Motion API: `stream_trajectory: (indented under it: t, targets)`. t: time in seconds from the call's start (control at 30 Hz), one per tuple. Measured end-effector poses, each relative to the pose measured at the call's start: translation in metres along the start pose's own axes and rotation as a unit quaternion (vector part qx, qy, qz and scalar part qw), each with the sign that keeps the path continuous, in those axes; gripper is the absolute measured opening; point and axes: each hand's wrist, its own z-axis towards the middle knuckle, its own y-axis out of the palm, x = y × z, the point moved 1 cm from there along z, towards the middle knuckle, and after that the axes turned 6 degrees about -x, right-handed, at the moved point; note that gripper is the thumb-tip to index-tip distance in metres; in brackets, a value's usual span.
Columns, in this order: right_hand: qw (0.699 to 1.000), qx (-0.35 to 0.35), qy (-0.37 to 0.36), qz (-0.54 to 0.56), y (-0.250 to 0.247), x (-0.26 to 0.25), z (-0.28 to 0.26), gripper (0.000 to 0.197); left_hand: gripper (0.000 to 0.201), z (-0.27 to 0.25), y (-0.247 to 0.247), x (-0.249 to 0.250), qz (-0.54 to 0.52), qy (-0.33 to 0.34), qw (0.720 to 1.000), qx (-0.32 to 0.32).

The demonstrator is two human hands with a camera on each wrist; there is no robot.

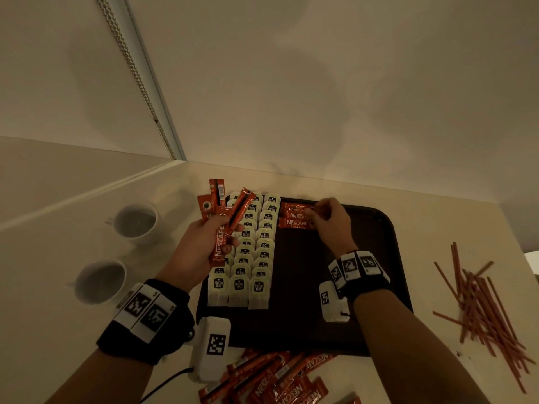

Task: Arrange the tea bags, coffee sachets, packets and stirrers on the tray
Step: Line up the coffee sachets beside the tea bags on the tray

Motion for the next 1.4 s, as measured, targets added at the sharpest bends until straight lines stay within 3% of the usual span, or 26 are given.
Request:
stream_trajectory:
  t: [0.1, 0.2, 0.37, 0.5, 0.7, 0.87, 1.03, 1.13, 1.4]
  targets:
    - [0.992, -0.092, -0.059, 0.063, 0.002, -0.053, -0.019, 0.023, 0.017, -0.003, 0.008, 0.002, 0.024, -0.001, 0.999, -0.029]
    - [0.957, -0.234, -0.085, 0.149, 0.008, -0.094, -0.037, 0.024, 0.016, -0.007, 0.020, 0.004, 0.055, 0.001, 0.997, -0.060]
    - [0.921, -0.299, -0.110, 0.226, 0.000, -0.107, -0.048, 0.011, 0.024, -0.011, 0.020, 0.010, -0.005, 0.012, 0.999, -0.037]
    - [0.934, -0.284, -0.138, 0.166, -0.008, -0.101, -0.052, 0.007, 0.023, -0.007, 0.013, 0.012, -0.031, 0.031, 0.999, 0.005]
    - [0.947, -0.248, -0.180, 0.100, -0.004, -0.094, -0.055, 0.022, 0.017, -0.010, 0.016, 0.006, 0.083, 0.058, 0.994, -0.034]
    - [0.949, -0.237, -0.163, 0.131, 0.000, -0.090, -0.062, 0.023, 0.013, -0.011, 0.011, 0.005, 0.132, 0.111, 0.985, 0.001]
    - [0.928, -0.235, -0.098, 0.270, 0.011, -0.091, -0.069, 0.019, 0.011, -0.014, 0.019, 0.014, 0.246, 0.191, 0.950, 0.004]
    - [0.930, -0.231, -0.086, 0.273, 0.015, -0.090, -0.070, 0.018, 0.008, -0.015, 0.023, 0.014, 0.275, 0.210, 0.938, 0.019]
    - [0.928, -0.224, -0.091, 0.282, 0.003, -0.090, -0.065, 0.020, 0.011, -0.012, 0.018, 0.006, 0.162, 0.142, 0.976, 0.037]
